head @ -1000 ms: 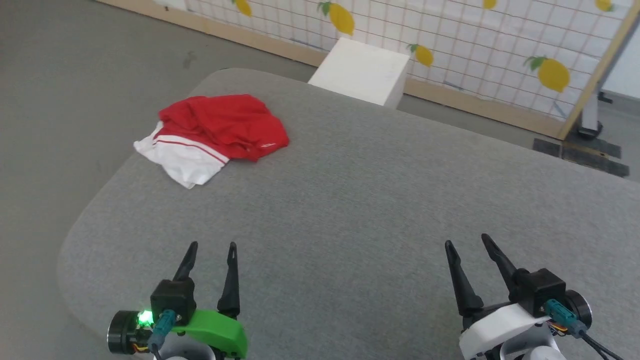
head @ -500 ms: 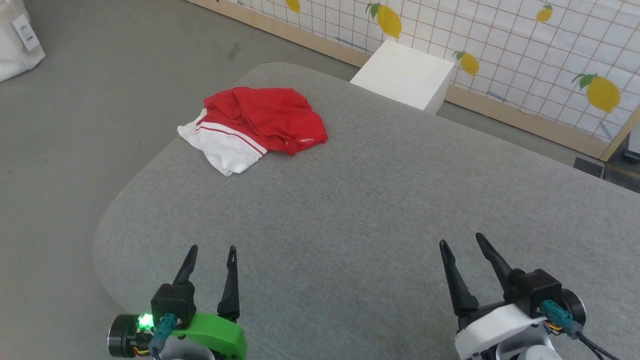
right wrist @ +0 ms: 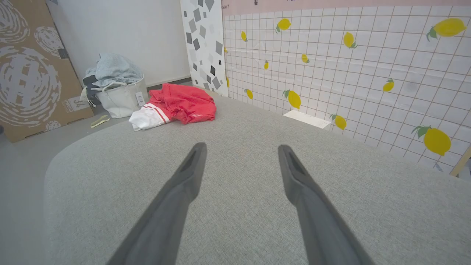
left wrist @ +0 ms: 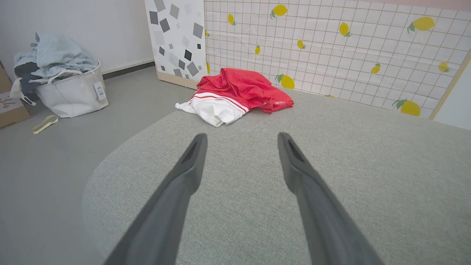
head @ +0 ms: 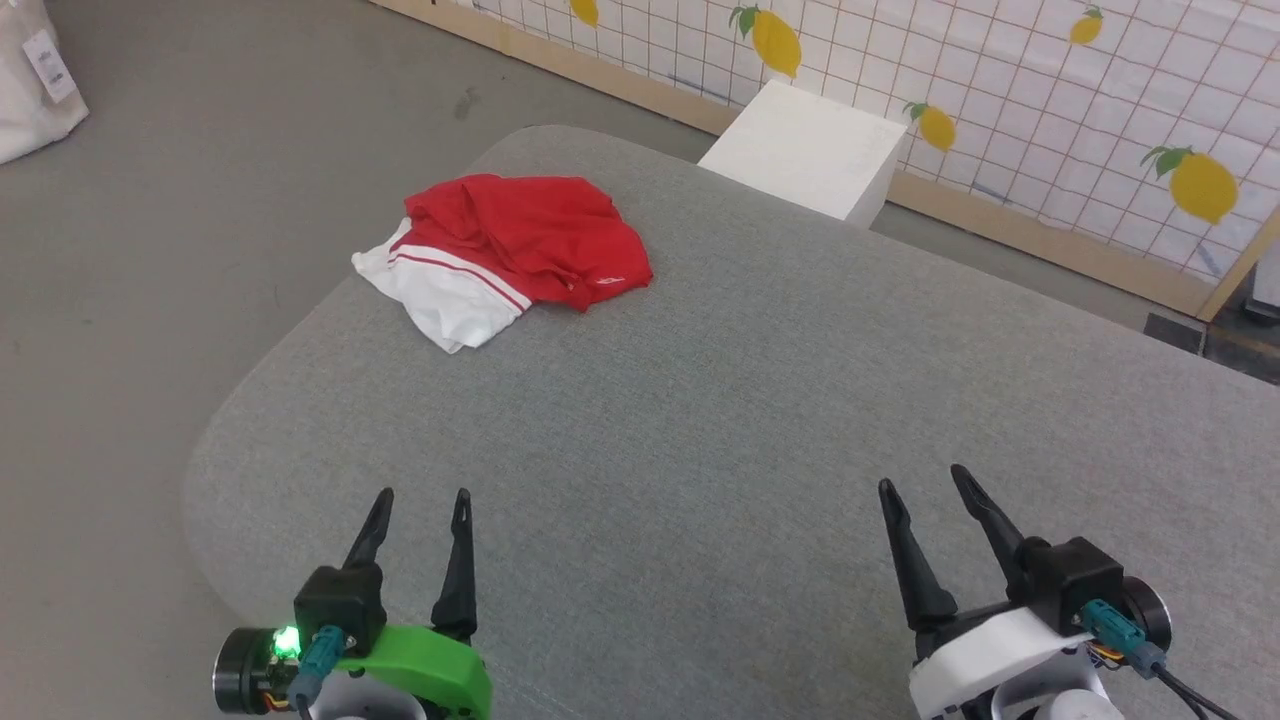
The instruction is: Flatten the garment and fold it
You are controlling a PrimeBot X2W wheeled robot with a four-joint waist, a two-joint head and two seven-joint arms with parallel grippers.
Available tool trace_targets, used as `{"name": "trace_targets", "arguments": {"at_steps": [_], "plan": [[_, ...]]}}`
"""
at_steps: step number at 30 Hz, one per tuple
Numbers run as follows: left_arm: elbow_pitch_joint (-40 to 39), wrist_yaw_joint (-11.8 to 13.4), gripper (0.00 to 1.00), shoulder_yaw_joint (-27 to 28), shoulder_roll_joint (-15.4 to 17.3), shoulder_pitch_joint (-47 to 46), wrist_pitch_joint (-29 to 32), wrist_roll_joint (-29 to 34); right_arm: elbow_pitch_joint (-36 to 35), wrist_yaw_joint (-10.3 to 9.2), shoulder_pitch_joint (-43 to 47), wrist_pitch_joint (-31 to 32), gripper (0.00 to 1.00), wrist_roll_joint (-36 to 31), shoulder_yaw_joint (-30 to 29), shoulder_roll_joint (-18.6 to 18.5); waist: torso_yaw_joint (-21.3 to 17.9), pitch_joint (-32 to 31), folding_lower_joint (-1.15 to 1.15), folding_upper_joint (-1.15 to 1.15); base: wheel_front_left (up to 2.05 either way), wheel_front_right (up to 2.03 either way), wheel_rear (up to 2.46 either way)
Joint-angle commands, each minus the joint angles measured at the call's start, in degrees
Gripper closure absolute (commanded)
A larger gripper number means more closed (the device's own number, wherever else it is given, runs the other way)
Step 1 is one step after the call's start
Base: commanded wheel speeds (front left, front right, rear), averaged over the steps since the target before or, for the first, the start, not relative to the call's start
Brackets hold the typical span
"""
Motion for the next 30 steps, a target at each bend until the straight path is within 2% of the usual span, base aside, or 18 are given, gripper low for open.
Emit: {"name": "trace_targets", "arguments": {"at_steps": [1, 9, 14, 17, 24, 30], "plan": [[-0.1, -0.3, 0.00, 0.2, 0.0, 0.7, -0.3, -0.4, -0.2, -0.09, -0.6, -0.3, 0.00, 0.0, 0.1, 0.0, -0.4, 0.3, 0.00, 0.00, 0.00, 0.00, 0.00], [1.3, -2.4, 0.00, 1.0, 1.7, -2.5, -0.3, -1.7, -1.5, -0.09, -2.0, 0.2, 0.00, -2.5, -0.5, 0.0, -3.8, 4.6, 0.00, 0.00, 0.00, 0.00, 0.00], [2.6, -4.1, 0.00, 1.9, 4.3, -8.9, -0.1, -3.6, -4.7, -0.09, -3.6, 2.0, 0.00, -5.2, -1.0, 0.0, -6.8, 10.4, 0.00, 0.00, 0.00, 0.00, 0.00], [4.0, -5.0, 0.00, 2.5, 6.4, -13.7, 2.5, -5.4, -7.3, -0.09, -4.5, 3.2, 0.00, -6.9, -1.2, 0.0, -8.8, 14.4, 0.00, 0.00, 0.00, 0.00, 0.00], [9.7, -6.3, 0.00, 3.3, 14.9, -27.8, 13.8, -12.7, -14.2, -0.09, -6.9, 6.0, 0.00, -10.1, -2.0, 0.0, -13.7, 23.8, 0.00, 0.00, 0.00, 0.00, 0.00], [15.2, -6.5, 0.00, -1.5, 26.4, -38.7, 23.4, -22.8, -19.1, -0.09, -9.3, 7.0, 0.00, -11.0, -2.2, 0.0, -18.6, 30.6, 0.00, 0.00, 0.00, 0.00, 0.00]]}}
